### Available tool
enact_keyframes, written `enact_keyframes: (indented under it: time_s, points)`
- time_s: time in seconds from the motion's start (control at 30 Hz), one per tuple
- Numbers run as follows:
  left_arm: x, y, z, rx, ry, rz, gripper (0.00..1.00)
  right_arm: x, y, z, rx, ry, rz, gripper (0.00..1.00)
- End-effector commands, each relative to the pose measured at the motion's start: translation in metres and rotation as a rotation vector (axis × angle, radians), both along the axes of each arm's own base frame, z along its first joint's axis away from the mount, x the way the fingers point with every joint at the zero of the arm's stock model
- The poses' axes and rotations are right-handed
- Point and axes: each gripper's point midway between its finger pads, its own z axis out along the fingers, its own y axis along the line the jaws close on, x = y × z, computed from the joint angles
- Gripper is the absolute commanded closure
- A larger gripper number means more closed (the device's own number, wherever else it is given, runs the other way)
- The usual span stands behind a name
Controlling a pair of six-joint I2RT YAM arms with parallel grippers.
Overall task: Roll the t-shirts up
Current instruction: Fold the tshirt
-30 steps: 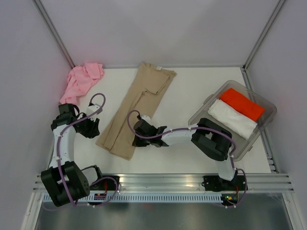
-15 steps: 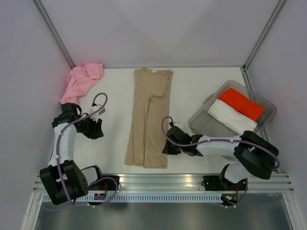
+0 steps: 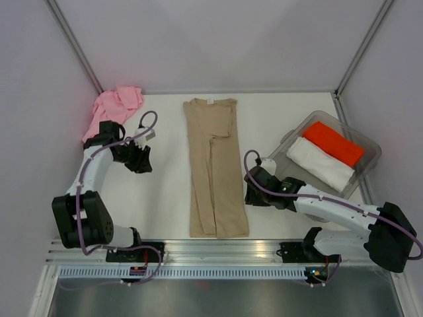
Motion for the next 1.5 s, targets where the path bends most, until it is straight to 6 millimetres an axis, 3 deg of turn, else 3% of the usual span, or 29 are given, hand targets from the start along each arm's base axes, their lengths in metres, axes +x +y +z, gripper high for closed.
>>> enact_keyframes:
  time_s: [0.0,0.03,0.07,0.1,0.13,0.17,0.2,0.3,0.37,0.43,0.47,0.5,0.57,0.6,0.67,0.7,0.8,0.9,1.07,1.17,1.23,1.37,1.47]
  points:
    - [0.072,-0.002,0.025,0.004,-0.107,0.103,0.64,0.024,0.004,0.038,-0.104,-0.119,0.033,0.55]
    - [0.089,-0.01,0.036,0.003,-0.127,0.118,0.64,0.024,0.026,0.055,-0.08,-0.164,0.089,0.55]
    - [0.099,-0.013,0.025,0.006,-0.096,0.127,0.64,0.026,0.035,0.053,-0.122,-0.181,0.132,0.57]
    - [0.113,-0.017,0.028,0.005,-0.116,0.145,0.64,0.028,0.053,0.066,-0.101,-0.215,0.166,0.57]
    - [0.129,-0.022,0.037,0.025,-0.152,0.145,0.64,0.016,0.072,0.06,-0.119,-0.214,0.241,0.58]
    - [0.137,-0.034,0.027,0.029,-0.133,0.124,0.64,0.009,0.085,0.059,-0.122,-0.218,0.307,0.58]
    - [0.149,-0.044,0.036,0.031,-0.164,0.119,0.64,-0.001,0.109,0.064,-0.079,-0.236,0.368,0.59]
    - [0.159,-0.057,0.023,0.025,-0.117,0.126,0.65,-0.025,0.147,0.044,-0.003,-0.181,0.478,0.57]
    - [0.15,-0.066,0.019,0.024,-0.104,0.098,0.68,-0.034,0.16,0.029,0.023,-0.15,0.497,0.56]
    - [0.123,-0.072,0.005,0.004,-0.06,0.038,0.69,-0.04,0.164,0.023,0.067,-0.124,0.48,0.56]
    - [0.112,-0.073,0.015,0.002,-0.102,-0.005,0.69,-0.041,0.161,0.016,0.076,-0.119,0.471,0.55]
    - [0.086,-0.076,0.001,-0.019,-0.047,-0.041,0.69,-0.041,0.159,0.018,0.113,-0.103,0.449,0.55]
    - [0.054,-0.081,0.008,-0.048,-0.066,-0.134,0.67,-0.042,0.153,0.007,0.171,-0.073,0.431,0.54]
    - [0.026,-0.092,0.0,-0.087,-0.025,-0.2,0.65,-0.034,0.15,0.006,0.205,-0.062,0.399,0.54]
    - [-0.014,-0.102,-0.007,-0.098,0.018,-0.297,0.62,-0.041,0.147,-0.001,0.28,-0.003,0.394,0.54]
    - [-0.045,-0.114,-0.01,-0.102,-0.008,-0.41,0.6,-0.034,0.152,0.003,0.329,-0.014,0.38,0.54]
    - [-0.092,-0.132,-0.027,-0.086,-0.047,-0.648,0.57,-0.032,0.158,0.0,0.393,0.007,0.382,0.55]
    - [-0.116,-0.144,-0.04,-0.083,-0.057,-0.821,0.57,-0.027,0.166,-0.004,0.441,0.042,0.398,0.56]
    - [-0.154,-0.158,-0.045,-0.098,-0.178,-1.108,0.55,-0.018,0.172,-0.011,0.415,0.055,0.393,0.59]
    - [-0.165,-0.155,-0.051,-0.046,-0.267,-1.242,0.55,-0.015,0.167,-0.015,0.396,0.06,0.369,0.6]
    - [-0.161,-0.152,-0.046,0.0,-0.33,-1.264,0.54,-0.015,0.167,-0.013,0.394,0.057,0.367,0.6]
    - [-0.161,-0.128,-0.051,0.168,-0.435,-1.42,0.54,-0.01,0.159,-0.008,0.361,0.035,0.359,0.63]
    - [-0.172,-0.136,-0.045,0.11,-0.51,-1.477,0.54,-0.011,0.153,-0.009,0.365,0.034,0.347,0.64]
